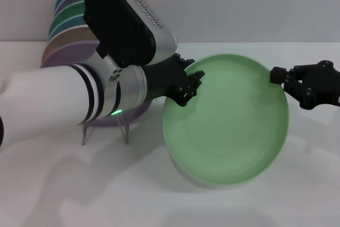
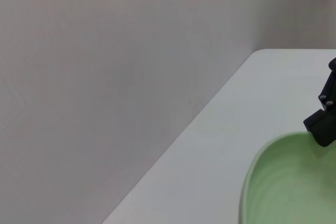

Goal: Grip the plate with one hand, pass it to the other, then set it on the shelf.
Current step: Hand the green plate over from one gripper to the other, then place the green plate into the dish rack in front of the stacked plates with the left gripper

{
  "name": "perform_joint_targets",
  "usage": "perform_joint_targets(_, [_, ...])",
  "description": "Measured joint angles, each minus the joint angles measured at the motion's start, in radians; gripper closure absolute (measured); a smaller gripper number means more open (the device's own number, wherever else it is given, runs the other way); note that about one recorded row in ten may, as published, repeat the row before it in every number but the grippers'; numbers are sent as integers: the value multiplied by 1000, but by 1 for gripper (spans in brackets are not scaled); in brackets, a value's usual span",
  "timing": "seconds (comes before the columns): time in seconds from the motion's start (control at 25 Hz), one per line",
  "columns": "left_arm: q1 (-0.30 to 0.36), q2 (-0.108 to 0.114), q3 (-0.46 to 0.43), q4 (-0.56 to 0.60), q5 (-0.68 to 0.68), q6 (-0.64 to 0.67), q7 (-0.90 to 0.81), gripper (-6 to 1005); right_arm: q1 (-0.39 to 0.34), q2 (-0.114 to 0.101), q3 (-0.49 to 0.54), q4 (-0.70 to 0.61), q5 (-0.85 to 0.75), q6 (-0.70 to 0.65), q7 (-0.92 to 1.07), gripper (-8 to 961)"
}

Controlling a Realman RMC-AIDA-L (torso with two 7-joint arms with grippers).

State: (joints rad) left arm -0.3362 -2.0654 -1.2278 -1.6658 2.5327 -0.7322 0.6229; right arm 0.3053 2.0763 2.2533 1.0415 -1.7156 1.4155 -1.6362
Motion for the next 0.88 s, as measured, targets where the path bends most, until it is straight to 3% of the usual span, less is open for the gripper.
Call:
perform_joint_targets(0.04, [0,0,1,0,0,1,0,712,1,-1,1,-8,6,11,0,815])
perform_joint_targets(0.28, [-3,0,2,2,1,2,3,911,-5,-2,15,-26,58,87,1,805])
perform_joint_targets(0.48, [4,-1,2,-4,-3,18,3,925,-22,0,62,-47,84,102,10,797])
perform_joint_targets(0.64, [24,-1,10,-24,4,56,7,936,-25,1,190,-120,117,109,11,641])
perform_joint_targets(0.76, [48,0,25,-40,16,110,26,940,-30,7,367,-217,203,120,-40,543])
perform_joint_targets(0.8, [122,3,92,-53,49,320,142,940,-35,7,431,-266,246,125,-71,513])
perform_joint_targets(0.84, [153,4,131,-41,62,443,212,941,-35,7,431,-266,246,125,-71,483])
perform_joint_targets(0.88, [197,5,203,4,92,689,338,941,-39,7,455,-281,261,125,-85,453])
